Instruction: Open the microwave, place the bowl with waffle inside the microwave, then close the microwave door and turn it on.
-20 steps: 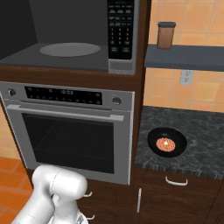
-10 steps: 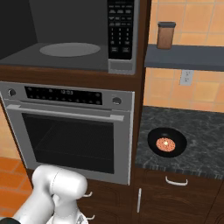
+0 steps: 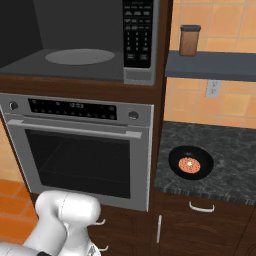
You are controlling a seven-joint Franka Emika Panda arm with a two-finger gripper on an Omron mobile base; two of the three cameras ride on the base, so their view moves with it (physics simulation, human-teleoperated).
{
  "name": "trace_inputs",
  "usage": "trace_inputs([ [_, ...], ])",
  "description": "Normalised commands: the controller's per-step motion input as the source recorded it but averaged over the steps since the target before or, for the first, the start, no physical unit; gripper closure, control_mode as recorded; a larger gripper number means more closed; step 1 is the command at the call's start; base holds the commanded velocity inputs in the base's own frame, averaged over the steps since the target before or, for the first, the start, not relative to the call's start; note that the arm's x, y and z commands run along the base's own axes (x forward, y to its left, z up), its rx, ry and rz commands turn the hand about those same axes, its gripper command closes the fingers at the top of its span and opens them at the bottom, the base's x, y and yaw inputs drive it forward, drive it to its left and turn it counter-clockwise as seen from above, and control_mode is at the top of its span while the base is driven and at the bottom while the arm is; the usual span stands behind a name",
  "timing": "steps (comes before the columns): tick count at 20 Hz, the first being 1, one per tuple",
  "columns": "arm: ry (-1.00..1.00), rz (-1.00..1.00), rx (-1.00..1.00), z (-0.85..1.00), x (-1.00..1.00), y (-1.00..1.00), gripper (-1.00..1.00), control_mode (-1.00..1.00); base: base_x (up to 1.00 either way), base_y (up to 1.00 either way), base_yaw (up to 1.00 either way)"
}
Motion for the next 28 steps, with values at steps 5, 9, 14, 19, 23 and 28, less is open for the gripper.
trace_inputs([
  [5, 0.32, 0.17, 1.00, -0.16, 0.28, -0.69, -1.00, -1.00, 0.00, 0.00, 0.00],
  [9, 0.42, 0.11, 0.93, -0.41, 0.78, -0.56, -1.00, -1.00, 0.00, 0.00, 0.00],
  [14, 0.29, 0.19, 0.45, -0.94, 1.00, 0.20, -1.00, -1.00, 0.00, 0.00, 0.00],
  [19, 0.05, 0.18, 0.20, -0.36, 1.00, 0.68, -1.00, -1.00, 0.00, 0.00, 0.00],
  [23, 0.11, 0.16, 0.11, 0.00, 0.92, 0.89, -1.00, -1.00, 0.00, 0.00, 0.00],
  [28, 0.23, 0.48, 0.02, 0.00, 0.64, 0.72, -1.00, -1.00, 0.00, 0.00, 0.00],
])
